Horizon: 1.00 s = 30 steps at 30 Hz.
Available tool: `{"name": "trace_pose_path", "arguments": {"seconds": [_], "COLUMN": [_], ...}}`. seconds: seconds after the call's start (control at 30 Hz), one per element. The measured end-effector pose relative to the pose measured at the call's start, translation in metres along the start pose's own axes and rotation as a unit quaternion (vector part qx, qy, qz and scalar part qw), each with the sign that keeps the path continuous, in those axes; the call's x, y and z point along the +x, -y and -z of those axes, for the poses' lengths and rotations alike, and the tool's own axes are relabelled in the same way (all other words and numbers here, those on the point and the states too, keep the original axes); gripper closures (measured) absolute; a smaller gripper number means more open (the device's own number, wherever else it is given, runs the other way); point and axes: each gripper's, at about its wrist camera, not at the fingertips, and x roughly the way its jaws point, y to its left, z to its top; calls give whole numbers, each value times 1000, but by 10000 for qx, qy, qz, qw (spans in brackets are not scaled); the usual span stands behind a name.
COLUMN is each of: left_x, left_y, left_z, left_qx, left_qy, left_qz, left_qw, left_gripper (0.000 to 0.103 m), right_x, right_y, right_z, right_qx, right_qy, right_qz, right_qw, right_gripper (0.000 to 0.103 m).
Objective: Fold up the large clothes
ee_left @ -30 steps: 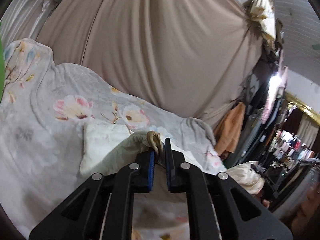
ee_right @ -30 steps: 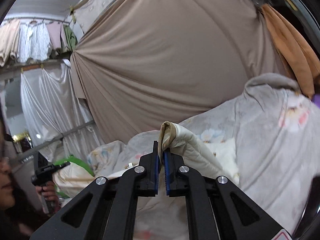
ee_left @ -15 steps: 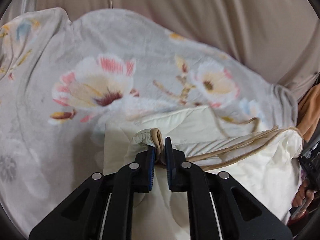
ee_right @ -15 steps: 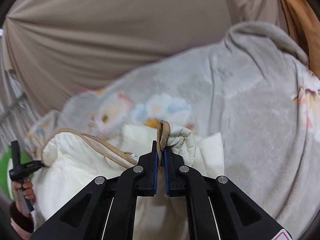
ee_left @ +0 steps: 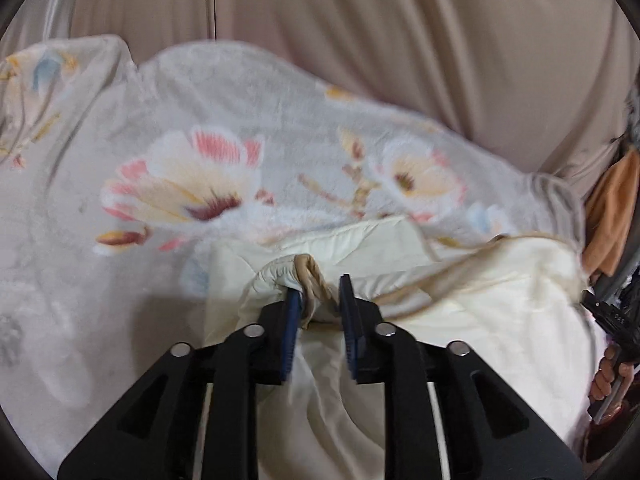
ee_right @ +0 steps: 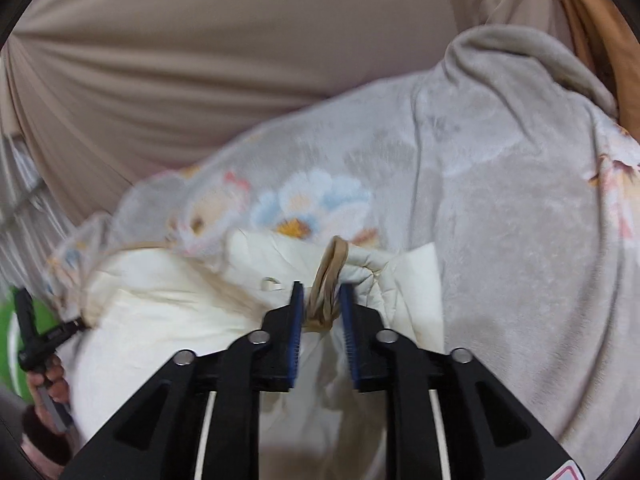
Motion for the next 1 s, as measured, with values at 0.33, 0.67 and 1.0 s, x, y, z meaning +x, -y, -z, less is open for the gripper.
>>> {"name": "trace_pose_path", "arguments": {"seconds": [0.33, 0.67, 1.0], "left_x": [-91, 60, 108], "left_y": [118, 119, 58], "left_z": [-12, 10, -5], "left_qx": [1253, 1613, 761], "left_qy": [992, -290, -737], "left_qz": [867, -197, -134], "left_qw": [9833, 9863, 9943], "left_gripper": [52, 50, 50], "right_x": [-56, 65, 102], "right_y": [-132, -129, -38], "right_z": [19, 35, 7], "right_qx": [-1623, -2268, -998], "right_qy": [352, -705, -1077], "right_qz": [-1017, 22, 103], "right_qw": [9809, 9714, 9891], "right_gripper": [69, 80, 82]}}
